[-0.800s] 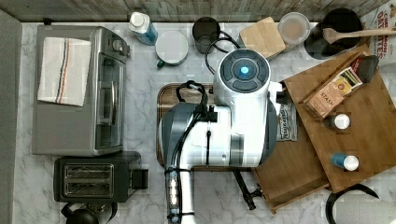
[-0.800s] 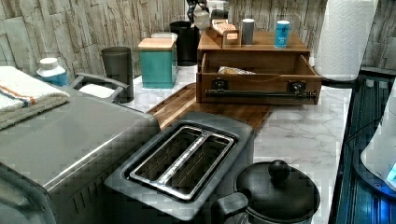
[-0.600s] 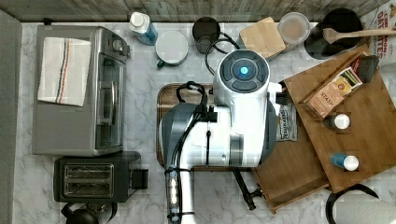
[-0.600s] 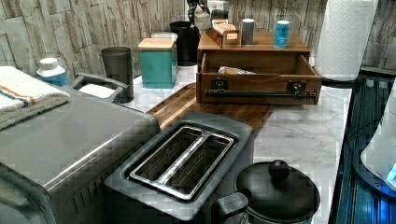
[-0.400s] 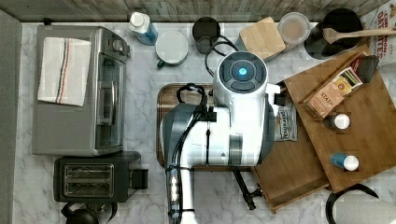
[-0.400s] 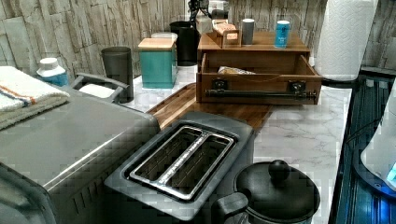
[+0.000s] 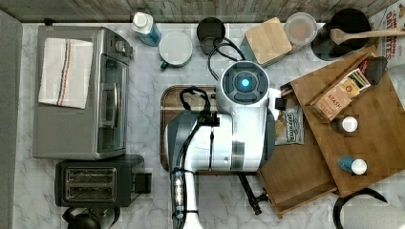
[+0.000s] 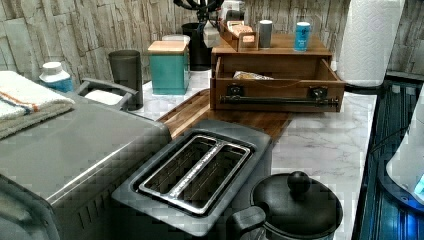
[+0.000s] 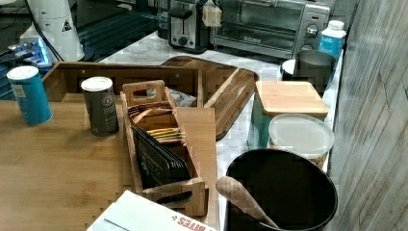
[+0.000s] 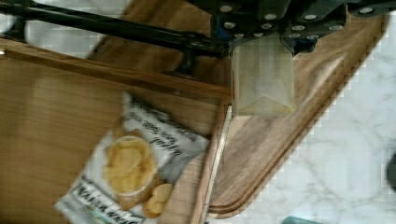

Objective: Place the butter on the board.

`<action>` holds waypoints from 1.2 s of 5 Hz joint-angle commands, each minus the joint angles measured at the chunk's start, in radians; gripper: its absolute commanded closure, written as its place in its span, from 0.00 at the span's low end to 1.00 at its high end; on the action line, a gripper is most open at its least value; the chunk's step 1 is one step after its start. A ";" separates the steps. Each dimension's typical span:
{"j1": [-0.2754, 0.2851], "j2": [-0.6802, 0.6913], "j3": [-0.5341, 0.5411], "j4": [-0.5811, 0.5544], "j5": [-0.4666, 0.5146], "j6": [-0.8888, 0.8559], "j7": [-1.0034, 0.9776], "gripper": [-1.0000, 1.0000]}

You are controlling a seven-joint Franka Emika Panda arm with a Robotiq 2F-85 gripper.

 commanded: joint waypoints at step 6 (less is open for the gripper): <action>0.107 -0.020 0.144 -0.323 0.140 0.346 0.146 1.00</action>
